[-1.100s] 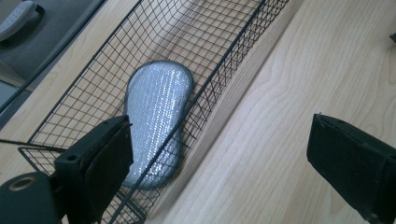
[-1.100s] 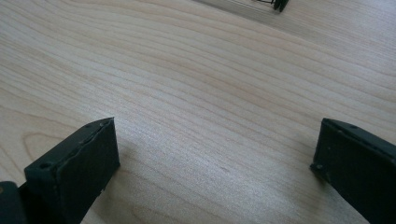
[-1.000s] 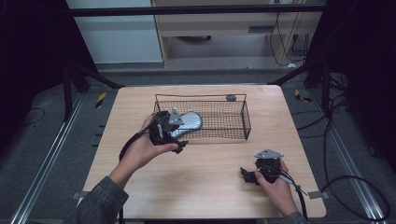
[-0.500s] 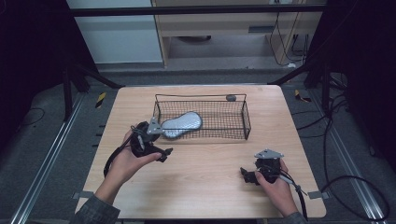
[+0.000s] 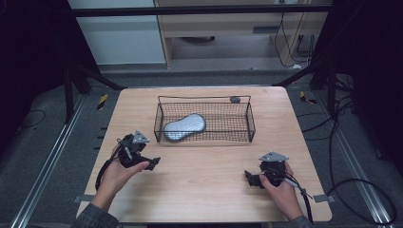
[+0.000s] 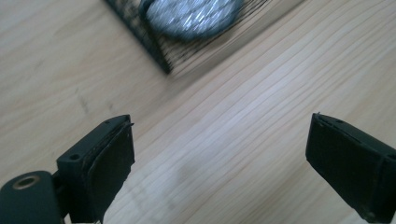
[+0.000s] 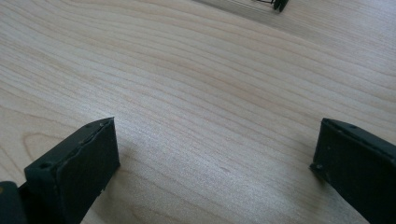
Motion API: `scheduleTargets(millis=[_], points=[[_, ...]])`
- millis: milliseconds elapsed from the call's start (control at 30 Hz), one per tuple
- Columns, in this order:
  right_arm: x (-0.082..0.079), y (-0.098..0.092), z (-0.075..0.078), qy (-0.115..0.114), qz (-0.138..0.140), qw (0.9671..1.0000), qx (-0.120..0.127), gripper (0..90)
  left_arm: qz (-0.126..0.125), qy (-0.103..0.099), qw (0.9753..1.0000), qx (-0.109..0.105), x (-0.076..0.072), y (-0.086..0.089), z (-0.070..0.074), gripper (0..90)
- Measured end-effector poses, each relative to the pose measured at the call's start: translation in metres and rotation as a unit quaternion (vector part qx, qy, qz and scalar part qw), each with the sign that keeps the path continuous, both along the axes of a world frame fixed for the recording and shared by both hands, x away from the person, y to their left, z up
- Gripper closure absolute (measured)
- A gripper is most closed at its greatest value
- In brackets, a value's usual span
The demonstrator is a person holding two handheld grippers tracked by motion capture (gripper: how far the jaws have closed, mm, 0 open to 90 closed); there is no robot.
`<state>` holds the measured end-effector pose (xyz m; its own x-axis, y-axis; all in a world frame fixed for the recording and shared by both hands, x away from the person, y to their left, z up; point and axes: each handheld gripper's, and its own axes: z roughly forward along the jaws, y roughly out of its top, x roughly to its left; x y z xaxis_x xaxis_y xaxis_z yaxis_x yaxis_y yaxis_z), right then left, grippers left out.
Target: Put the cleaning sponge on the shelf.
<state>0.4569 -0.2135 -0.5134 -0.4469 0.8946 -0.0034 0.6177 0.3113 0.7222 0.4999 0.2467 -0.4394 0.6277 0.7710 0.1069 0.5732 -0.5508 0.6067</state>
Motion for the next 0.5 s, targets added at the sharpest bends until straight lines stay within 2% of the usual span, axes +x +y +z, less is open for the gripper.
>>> scheduleTargets(millis=[100, 267, 400, 500], points=[[0.0, 0.0, 0.0, 0.0, 0.0, 1.0, 0.0, 0.4, 0.022, 0.008, 0.9997, 0.006, 0.002, 0.014, -0.013, 7.4], [0.0, 0.0, 0.0, 0.0, 0.0, 1.0, 0.0, 0.4, 0.062, 0.01, 0.998, -0.003, 0.007, 0.038, -0.03, 7.1], [0.0, 0.0, 0.0, 0.0, 0.001, 1.0, -0.001, 0.4, 0.091, 0.004, 0.9956, -0.025, 0.01, 0.053, -0.038, 6.1], [0.0, 0.0, 0.0, 0.0, 0.001, 1.0, -0.001, 0.4, 0.106, 0.001, 0.9939, -0.031, 0.012, 0.058, -0.045, 5.1]])
